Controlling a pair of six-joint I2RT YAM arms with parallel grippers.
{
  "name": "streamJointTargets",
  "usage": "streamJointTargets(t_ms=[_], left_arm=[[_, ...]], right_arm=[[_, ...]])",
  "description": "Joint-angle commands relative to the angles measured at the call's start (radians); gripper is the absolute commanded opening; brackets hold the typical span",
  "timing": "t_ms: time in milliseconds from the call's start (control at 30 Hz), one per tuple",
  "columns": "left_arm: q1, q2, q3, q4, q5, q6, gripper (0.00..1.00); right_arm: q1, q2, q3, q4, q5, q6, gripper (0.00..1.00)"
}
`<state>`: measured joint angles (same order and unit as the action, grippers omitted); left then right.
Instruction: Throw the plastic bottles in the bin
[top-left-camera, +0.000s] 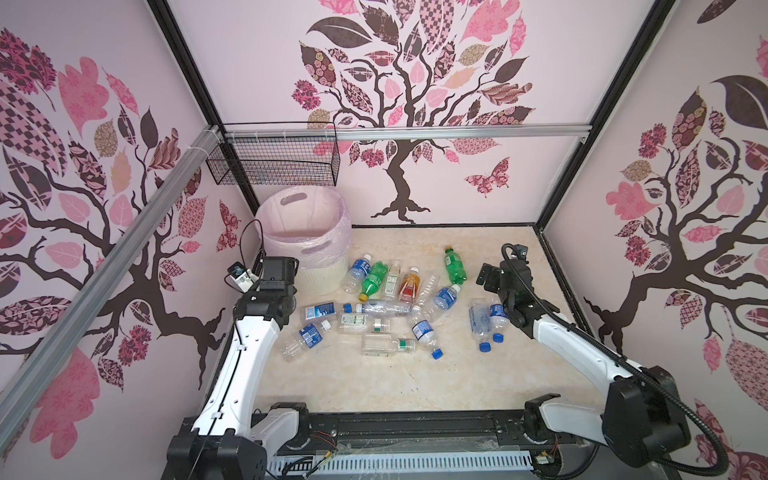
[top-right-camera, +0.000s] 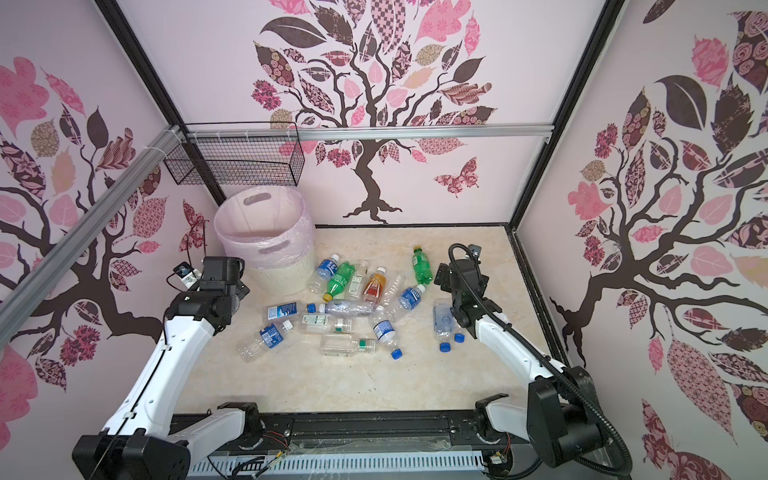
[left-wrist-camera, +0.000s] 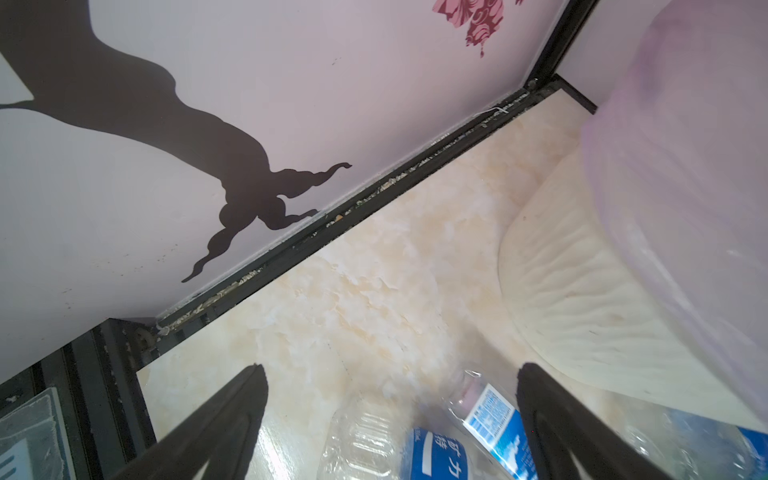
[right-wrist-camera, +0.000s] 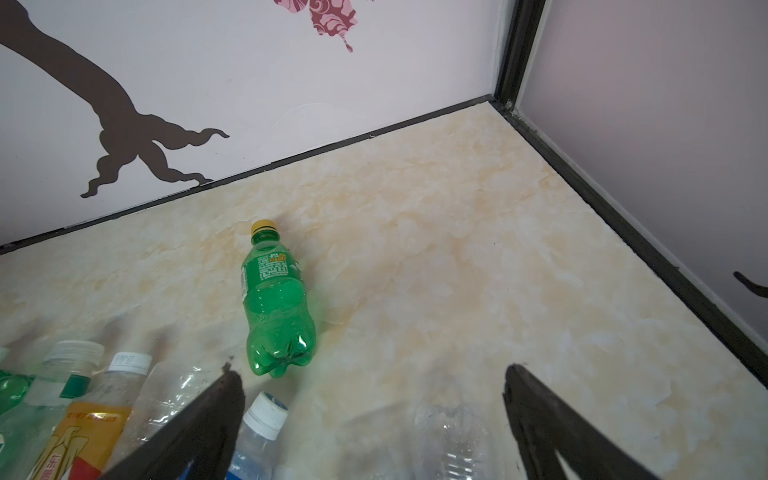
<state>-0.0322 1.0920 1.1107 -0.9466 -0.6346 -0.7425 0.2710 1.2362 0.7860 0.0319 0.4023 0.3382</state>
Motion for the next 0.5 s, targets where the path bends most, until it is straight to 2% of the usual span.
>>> streamJointTargets(t_ms=[0, 200, 333, 467], left_arm=[[0.003, -0.079, 0.047, -0.068, 0.130, 0.068, 0.97], [0.000, -0.209, 0.079, -0.028, 0.381, 0.124, 0.97], [-0.028, -0.169, 0.130, -0.015, 0.482, 0.156, 0.97], [-0.047, -0.127, 0.157, 0.032, 0.637, 0.176, 0.97]], right_arm=[[-0.001, -0.014, 0.105, -0.164, -0.051, 0.005, 1.00], [0.031, -0.036, 0.230, -0.294, -0.090, 0.011, 1.00], [0.051, -0.034, 0.279, -0.307, -0.124, 0.020, 1.00], [0.070, 0.012, 0.323, -0.281, -0.173, 0.010, 1.00]])
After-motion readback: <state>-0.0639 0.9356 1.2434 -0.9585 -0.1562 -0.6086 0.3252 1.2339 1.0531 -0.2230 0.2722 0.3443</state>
